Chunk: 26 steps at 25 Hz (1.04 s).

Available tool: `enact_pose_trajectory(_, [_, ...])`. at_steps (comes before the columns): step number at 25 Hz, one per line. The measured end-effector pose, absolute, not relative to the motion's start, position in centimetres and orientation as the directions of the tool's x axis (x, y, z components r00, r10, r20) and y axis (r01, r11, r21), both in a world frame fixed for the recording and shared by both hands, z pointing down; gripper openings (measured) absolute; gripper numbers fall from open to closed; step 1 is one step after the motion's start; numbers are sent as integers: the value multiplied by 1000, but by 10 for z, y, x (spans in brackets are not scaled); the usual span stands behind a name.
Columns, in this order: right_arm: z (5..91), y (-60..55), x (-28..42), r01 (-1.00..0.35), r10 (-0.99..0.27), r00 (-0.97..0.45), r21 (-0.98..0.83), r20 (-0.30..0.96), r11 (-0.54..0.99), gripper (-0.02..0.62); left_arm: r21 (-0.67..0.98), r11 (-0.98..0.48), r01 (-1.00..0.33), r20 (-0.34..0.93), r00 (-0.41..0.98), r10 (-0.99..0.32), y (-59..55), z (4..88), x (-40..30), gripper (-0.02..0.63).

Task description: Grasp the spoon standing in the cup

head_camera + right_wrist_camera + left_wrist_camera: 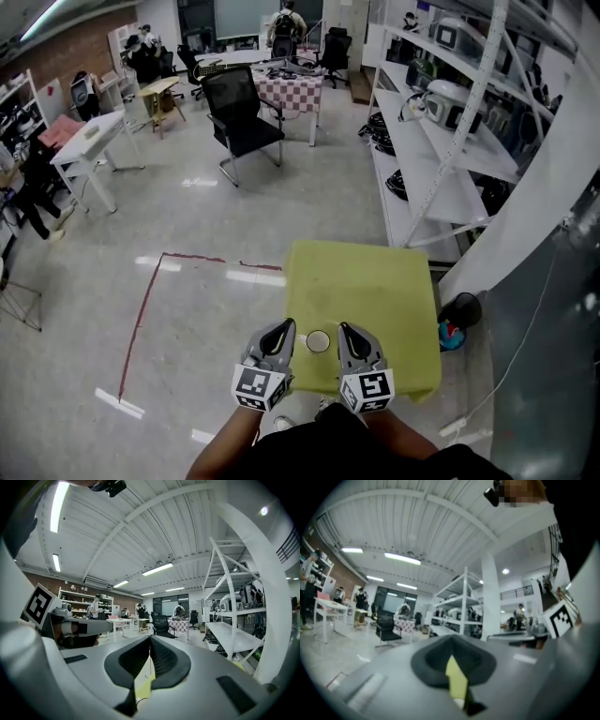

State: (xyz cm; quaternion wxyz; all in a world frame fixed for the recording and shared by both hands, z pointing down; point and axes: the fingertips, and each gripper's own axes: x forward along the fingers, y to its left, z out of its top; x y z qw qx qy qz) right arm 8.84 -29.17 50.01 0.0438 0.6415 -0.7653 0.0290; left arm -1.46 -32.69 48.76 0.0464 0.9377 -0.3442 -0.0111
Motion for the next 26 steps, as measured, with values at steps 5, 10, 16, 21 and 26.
enact_pose_trajectory(5, [476,-293,92,-985,-984,-164,33,75,167,11,94,-764,-638,-4,767,-641,-318,473,-14,6])
enact_pose_trajectory(10, [467,-296,96,-988,-988,-149,27,47,151,11,87,-778,-622,-10,781,-625,-310,473,-13,6])
enact_pose_trajectory(16, [440,-306,110,-989,-990,-143,45,-3,143,11,75,-786,-614,-11,787,-617,-304,468,-13,6])
enact_pose_trajectory(21, [438,-307,114,-988,-989,-146,45,0,146,11,76,-785,-615,-16,787,-617,-305,464,-12,6])
enact_pose_trajectory(26, [438,-305,114,-987,-988,-154,49,7,154,11,67,-786,-615,-23,786,-617,-309,459,-12,6])
